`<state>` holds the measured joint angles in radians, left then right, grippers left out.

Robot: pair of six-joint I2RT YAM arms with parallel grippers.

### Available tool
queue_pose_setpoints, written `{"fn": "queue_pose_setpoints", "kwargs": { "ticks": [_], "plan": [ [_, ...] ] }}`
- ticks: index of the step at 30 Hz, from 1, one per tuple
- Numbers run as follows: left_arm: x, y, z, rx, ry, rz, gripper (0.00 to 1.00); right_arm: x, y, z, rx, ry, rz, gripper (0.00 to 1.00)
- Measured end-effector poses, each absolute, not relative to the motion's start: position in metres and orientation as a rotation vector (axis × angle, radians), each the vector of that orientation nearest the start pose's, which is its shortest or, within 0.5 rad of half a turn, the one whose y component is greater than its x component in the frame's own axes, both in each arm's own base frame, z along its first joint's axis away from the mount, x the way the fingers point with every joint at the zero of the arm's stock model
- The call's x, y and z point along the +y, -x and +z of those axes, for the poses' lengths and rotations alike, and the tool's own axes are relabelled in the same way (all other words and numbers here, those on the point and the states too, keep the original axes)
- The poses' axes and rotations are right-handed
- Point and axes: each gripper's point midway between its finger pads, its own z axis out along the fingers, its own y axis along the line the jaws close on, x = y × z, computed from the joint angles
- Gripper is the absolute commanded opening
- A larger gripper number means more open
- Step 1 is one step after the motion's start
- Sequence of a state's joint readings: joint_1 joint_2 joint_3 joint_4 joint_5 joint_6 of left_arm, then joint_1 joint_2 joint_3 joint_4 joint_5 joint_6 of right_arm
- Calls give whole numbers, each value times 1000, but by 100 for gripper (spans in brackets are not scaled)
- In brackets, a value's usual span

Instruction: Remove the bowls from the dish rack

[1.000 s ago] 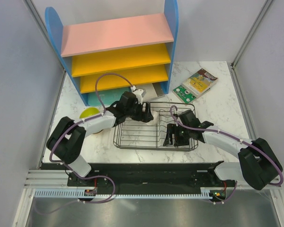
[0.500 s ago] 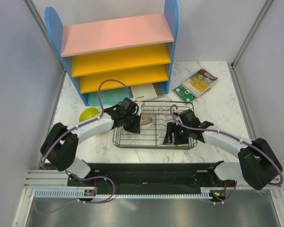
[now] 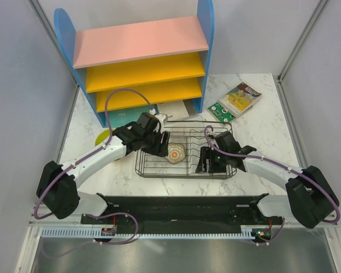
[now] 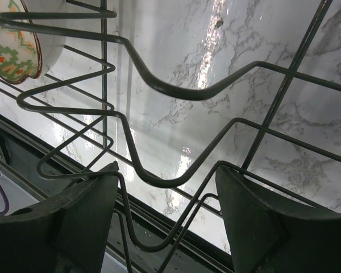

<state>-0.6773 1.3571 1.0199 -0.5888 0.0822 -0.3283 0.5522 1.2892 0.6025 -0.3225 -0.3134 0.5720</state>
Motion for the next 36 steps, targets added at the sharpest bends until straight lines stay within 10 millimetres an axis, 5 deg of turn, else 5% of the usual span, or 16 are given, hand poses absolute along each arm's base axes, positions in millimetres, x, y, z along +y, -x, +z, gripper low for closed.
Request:
{"fn": "queue_pose_setpoints", "kwargs": {
  "ticks": [21, 24, 27, 29, 36],
  "plan": [
    [-241, -255, 49, 2677, -479, -430, 63, 205, -189, 41, 2725, 97, 783, 77],
    [-244, -258, 50, 2661, -468, -441, 57, 206, -189, 41, 2725, 98, 784, 77],
    [-246, -260, 51, 2651, -462, -448, 37, 206, -189, 41, 2724, 97, 784, 77],
    [-246, -261, 51, 2651, -458, -451, 6, 206, -189, 41, 2724, 97, 785, 77],
    [-251, -265, 54, 2631, -443, -477, 2, 206, -190, 41, 2722, 98, 786, 77]
  ]
}}
